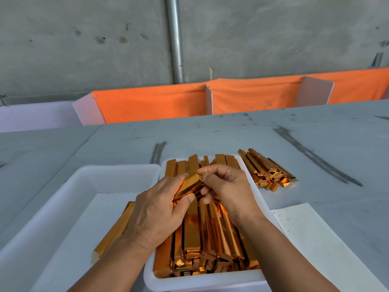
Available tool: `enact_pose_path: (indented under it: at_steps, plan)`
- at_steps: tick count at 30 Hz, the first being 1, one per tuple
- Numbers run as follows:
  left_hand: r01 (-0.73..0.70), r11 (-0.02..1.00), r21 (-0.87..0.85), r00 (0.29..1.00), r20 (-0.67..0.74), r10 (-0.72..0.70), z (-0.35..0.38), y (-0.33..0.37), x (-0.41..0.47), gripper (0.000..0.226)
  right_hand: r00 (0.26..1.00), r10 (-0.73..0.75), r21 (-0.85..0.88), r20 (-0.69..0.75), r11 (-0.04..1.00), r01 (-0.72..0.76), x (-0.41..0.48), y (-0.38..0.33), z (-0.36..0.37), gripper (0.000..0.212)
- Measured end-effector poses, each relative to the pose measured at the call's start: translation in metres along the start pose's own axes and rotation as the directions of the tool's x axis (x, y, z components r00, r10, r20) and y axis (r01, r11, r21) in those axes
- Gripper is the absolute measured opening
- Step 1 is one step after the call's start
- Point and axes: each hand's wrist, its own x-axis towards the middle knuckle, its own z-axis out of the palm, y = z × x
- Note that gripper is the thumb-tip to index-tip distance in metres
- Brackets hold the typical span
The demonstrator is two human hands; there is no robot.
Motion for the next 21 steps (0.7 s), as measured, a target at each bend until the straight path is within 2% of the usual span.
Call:
enact_pose_path:
  at_steps: [6,11,21]
  plan:
    - [-0.004,1.000,0.003,1.000,-0.013,0.004,0.0004,-0.0016,-0.0004,0.052,0.999,0.036,0.041,0.026,0.998,-0.037,0.0006,-0.0019,0.0000,0.011]
    - [0.003,1.000,0.017,1.000,-0.005,-0.003,0.0011,-0.0024,0.0001,0.055,1.000,0.004,0.022,0.026,1.000,-0.005,-0.0007,-0.0023,0.0003,0.009]
    - [0.046,0.999,-0.006,0.997,-0.055,-0.046,0.0017,-0.0036,0.0010,0.059,0.994,-0.099,-0.032,0.035,0.994,0.100,-0.0065,-0.0031,0.0040,0.028]
